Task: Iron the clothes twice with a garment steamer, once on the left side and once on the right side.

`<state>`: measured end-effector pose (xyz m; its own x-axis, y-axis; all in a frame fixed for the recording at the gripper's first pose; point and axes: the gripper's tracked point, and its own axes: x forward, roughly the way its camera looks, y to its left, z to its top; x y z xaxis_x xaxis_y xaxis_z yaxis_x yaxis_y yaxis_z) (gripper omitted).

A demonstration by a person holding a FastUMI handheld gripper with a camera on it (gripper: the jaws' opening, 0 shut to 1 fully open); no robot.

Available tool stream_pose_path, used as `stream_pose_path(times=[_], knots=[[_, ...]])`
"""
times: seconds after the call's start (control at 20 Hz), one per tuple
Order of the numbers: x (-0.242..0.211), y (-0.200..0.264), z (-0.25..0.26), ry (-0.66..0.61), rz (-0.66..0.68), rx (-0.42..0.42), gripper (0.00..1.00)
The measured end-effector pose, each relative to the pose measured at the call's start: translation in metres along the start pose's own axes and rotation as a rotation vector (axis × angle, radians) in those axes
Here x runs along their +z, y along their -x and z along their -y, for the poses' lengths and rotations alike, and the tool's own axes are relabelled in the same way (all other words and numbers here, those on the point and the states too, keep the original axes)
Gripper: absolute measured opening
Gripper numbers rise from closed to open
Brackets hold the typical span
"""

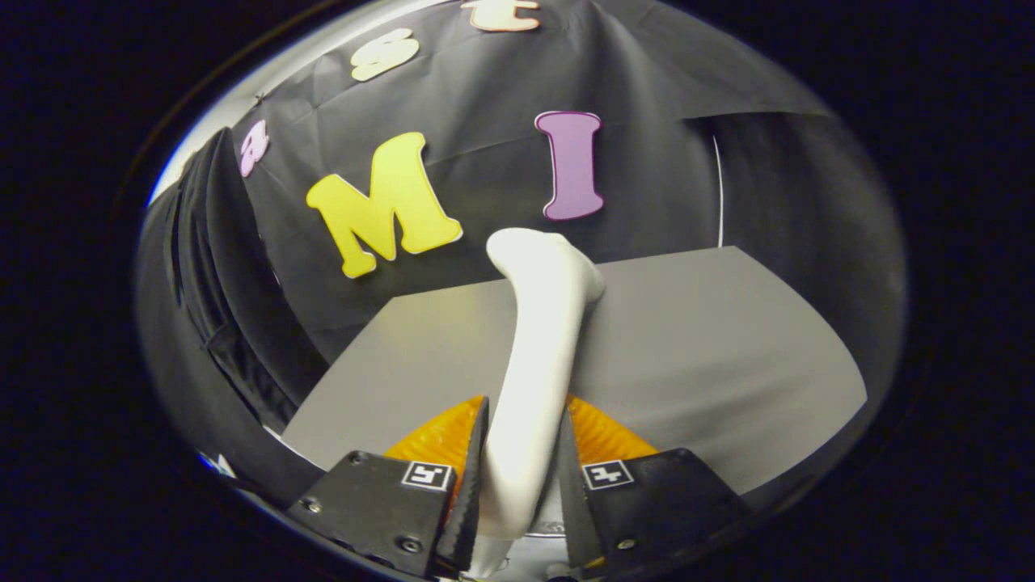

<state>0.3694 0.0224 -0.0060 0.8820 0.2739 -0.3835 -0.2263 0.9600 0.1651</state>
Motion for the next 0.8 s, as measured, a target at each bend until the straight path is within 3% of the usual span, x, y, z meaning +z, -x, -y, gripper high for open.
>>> stream_pose_path(times=[0.1,0.2,0.55,0.8], knots=[[0.006,0.007,-0.006,0.013,0.037,0.031,0.39],[0.007,0.018,-0.009,0.044,0.066,0.027,0.37],[0.031,0.069,-0.043,-0.006,0.159,-0.003,0.36],[0.072,0.13,-0.117,0.019,0.3,0.029,0.36]])
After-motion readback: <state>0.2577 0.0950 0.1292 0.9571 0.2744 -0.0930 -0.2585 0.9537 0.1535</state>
